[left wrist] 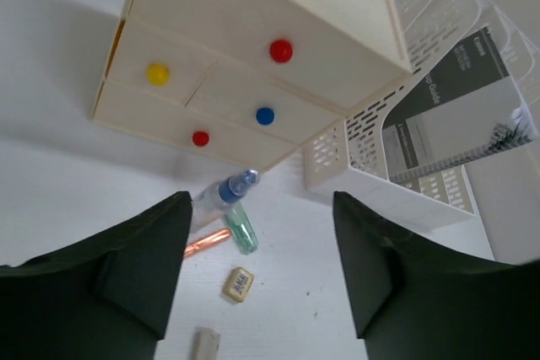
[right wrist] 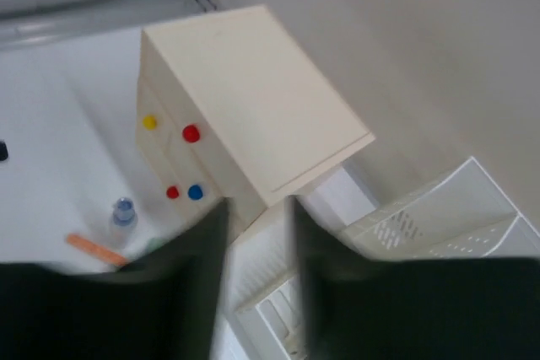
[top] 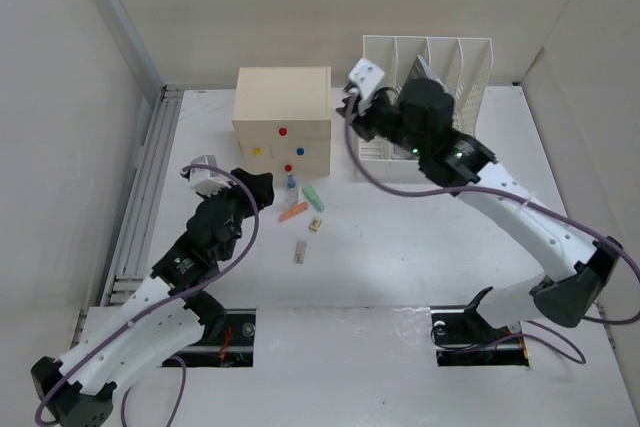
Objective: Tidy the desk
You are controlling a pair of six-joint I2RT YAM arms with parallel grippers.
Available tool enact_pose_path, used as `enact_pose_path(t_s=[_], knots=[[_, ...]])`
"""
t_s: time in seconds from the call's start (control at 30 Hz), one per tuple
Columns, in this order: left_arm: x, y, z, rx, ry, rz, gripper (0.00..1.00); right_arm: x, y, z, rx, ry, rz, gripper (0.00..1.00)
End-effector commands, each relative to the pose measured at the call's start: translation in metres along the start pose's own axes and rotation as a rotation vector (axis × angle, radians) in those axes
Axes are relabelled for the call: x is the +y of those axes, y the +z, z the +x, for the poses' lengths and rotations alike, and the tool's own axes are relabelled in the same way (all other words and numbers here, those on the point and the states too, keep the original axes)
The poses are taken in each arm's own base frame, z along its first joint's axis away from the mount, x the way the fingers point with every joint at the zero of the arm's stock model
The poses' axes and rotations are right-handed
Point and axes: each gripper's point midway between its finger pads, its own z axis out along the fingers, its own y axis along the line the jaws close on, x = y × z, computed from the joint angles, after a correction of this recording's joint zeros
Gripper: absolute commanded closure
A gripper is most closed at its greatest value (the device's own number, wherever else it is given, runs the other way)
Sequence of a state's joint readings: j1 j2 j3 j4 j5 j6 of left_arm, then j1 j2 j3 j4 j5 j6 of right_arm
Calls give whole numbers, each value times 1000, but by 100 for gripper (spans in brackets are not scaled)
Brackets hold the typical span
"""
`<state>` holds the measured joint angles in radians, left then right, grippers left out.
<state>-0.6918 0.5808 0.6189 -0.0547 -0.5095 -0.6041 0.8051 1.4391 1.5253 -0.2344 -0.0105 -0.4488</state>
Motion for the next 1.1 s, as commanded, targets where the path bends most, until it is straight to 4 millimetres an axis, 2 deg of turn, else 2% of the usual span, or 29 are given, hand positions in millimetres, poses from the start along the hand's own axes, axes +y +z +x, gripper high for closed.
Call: enact_pose_path(t_s=[0.0,0.03,0.07,0.1,0.13,0.17,0.2,0.23,0.3,0.33,0.37,0.43,0.47,0.53,0.57,0.6,0.73,0.77,0.8,0.83,0.9,1.07], knots=[[-14,11,2,-69,-245,64,38,-11,-14,5,-71,199,-105,75],[-12,16,4,-84,-267,65,43,-14,-19,4,-90,228,-124,86],[-11,18,3,-97,-279,81,47,-11,-23,11,-85,290,-157,91],[-15,22,8,-86,-307,122,53,-3,-31,3,-129,303,-247,91],[-12,29,5,-94,-319,116,53,-14,-35,8,-132,319,-255,90],[-8,33,7,-91,-331,117,53,-12,-38,12,-128,353,-286,83],[-14,35,2,-95,-355,150,53,-11,-41,12,-135,364,-315,79],[-7,40,9,-87,-360,141,52,-11,-48,12,-152,365,-368,73],[9,49,1,-121,-392,119,52,-13,-50,15,-152,391,-381,73],[4,51,-2,-117,-395,168,52,-10,-55,10,-166,383,-401,73],[18,61,-3,-118,-404,132,52,-14,-55,12,-164,385,-389,73],[19,70,2,-71,-434,159,52,-13,-57,12,-164,385,-389,73],[32,80,0,-77,-447,140,51,-15,-57,17,-155,392,-382,73],[37,86,2,-56,-473,163,50,-14,-61,13,-166,385,-390,73],[29,86,-1,-39,-476,227,48,-12,-60,16,-159,390,-392,73],[38,95,3,-17,-477,208,46,-14,-61,17,-159,391,-392,73],[39,104,12,51,-471,250,44,-15,-62,20,-165,381,-401,73],[44,106,10,42,-472,240,44,-14,-59,23,-156,387,-404,73],[40,105,7,33,-467,263,44,-12,-57,26,-153,392,-418,73],[48,110,12,44,-463,237,44,-16,-57,27,-151,393,-409,73],[50,113,16,51,-465,229,44,-14,-56,30,-144,408,-421,73],[62,121,23,50,-473,187,52,-11,-54,31,-142,413,-441,73]])
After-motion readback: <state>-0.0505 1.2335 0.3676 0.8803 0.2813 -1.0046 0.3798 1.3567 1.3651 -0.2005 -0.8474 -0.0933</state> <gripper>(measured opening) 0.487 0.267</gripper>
